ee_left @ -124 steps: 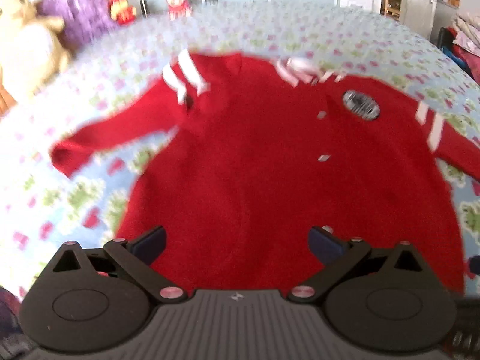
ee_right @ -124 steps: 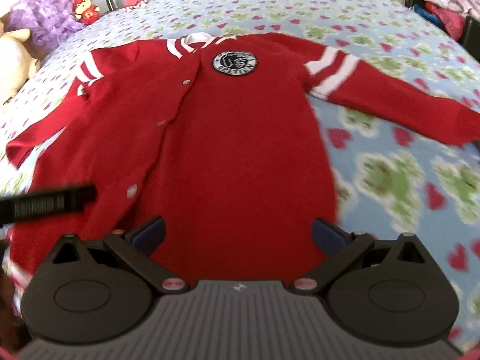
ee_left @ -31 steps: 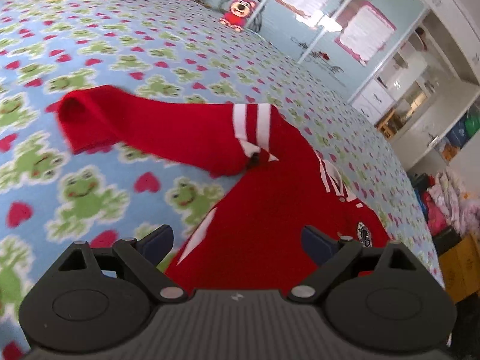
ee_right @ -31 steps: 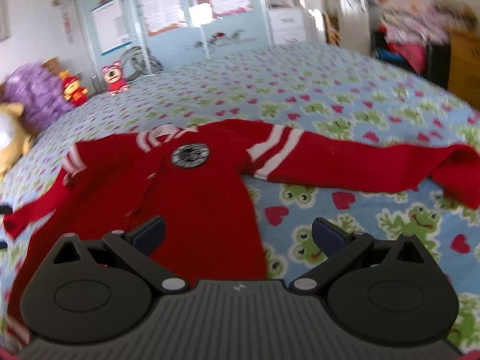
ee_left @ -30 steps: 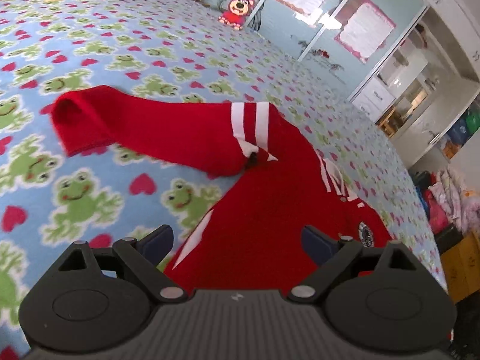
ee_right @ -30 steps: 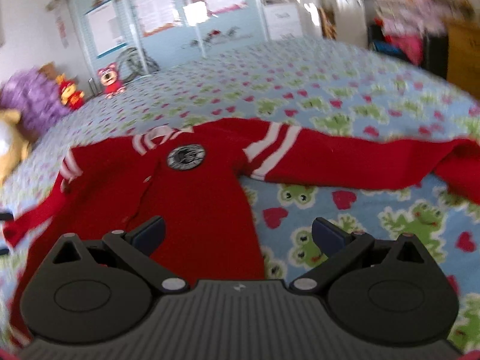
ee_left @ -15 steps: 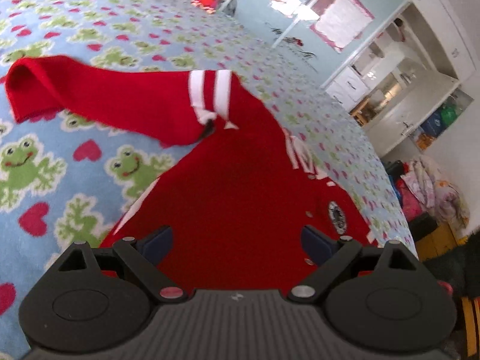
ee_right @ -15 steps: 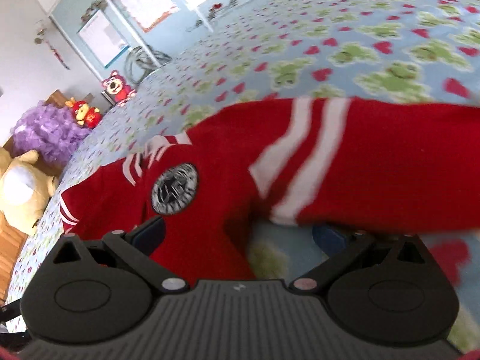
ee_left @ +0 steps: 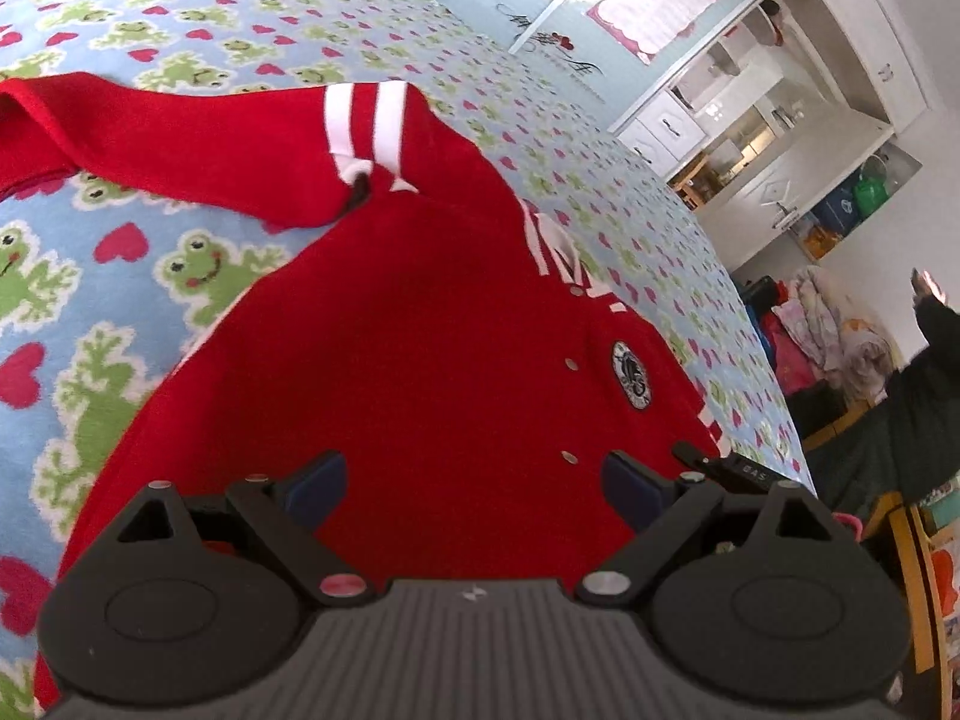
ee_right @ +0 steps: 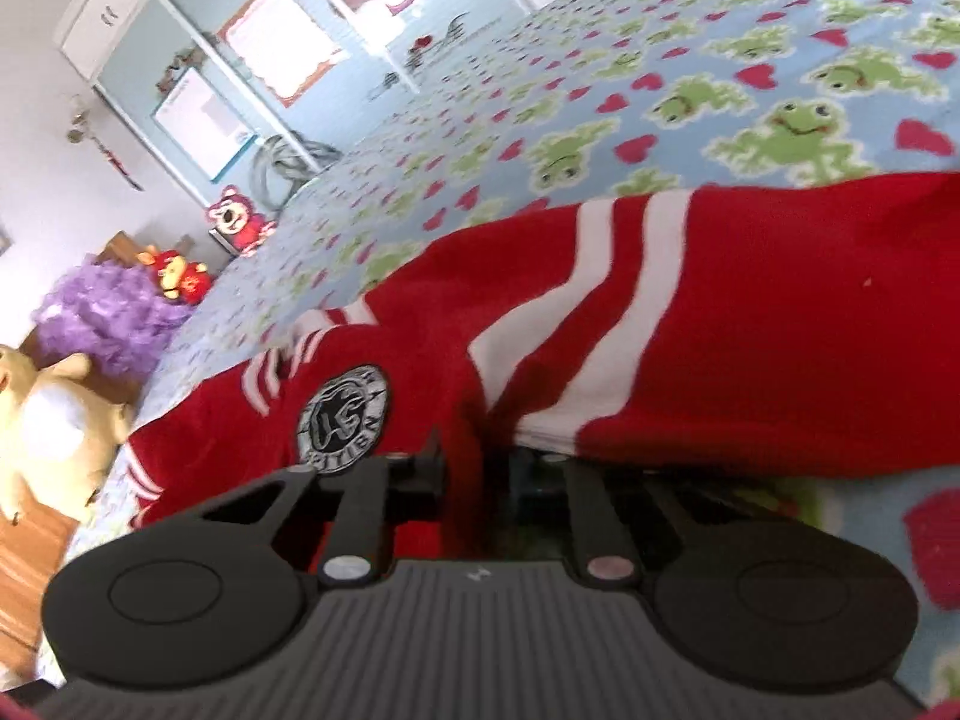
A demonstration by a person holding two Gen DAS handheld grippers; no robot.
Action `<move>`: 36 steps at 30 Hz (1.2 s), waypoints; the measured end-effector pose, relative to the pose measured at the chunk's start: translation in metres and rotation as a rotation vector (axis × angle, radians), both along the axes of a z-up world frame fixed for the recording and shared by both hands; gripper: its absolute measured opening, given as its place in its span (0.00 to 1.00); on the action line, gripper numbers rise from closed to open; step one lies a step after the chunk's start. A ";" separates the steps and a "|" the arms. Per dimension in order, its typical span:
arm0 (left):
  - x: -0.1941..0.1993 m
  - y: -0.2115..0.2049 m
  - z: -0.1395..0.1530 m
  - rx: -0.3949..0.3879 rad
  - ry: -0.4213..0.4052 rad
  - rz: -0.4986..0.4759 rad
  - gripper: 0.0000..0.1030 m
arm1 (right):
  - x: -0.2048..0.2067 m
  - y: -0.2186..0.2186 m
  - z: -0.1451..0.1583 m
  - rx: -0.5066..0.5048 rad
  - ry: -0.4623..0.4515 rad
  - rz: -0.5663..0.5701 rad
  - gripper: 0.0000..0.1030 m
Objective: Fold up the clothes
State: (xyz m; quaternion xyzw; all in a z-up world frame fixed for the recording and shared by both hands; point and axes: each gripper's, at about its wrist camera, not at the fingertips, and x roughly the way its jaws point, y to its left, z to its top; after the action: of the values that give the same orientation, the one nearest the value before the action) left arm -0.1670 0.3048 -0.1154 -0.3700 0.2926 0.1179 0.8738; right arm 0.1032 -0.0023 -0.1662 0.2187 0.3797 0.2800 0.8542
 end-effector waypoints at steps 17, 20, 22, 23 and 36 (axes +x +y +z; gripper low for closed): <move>0.005 -0.003 -0.001 -0.012 0.005 -0.009 0.89 | -0.094 0.043 0.035 -0.309 -0.460 0.075 0.02; 0.006 -0.009 0.004 -0.005 -0.011 -0.028 0.89 | -0.112 0.047 0.040 -0.299 -0.502 0.100 0.02; 0.008 -0.014 0.006 -0.014 -0.011 -0.041 0.89 | -0.126 0.047 0.041 -0.299 -0.521 0.120 0.02; 0.010 -0.015 0.006 -0.027 -0.007 -0.048 0.89 | -0.132 0.048 0.042 -0.300 -0.531 0.130 0.02; 0.064 -0.057 0.005 -0.075 0.081 -0.186 0.89 | -0.215 0.039 0.053 -0.248 -0.628 0.323 0.02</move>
State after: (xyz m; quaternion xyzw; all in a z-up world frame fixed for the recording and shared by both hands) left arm -0.1032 0.2480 -0.1106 -0.3685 0.3650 0.0399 0.8540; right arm -0.1117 0.0369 -0.1133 -0.0455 0.1597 0.4165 0.8938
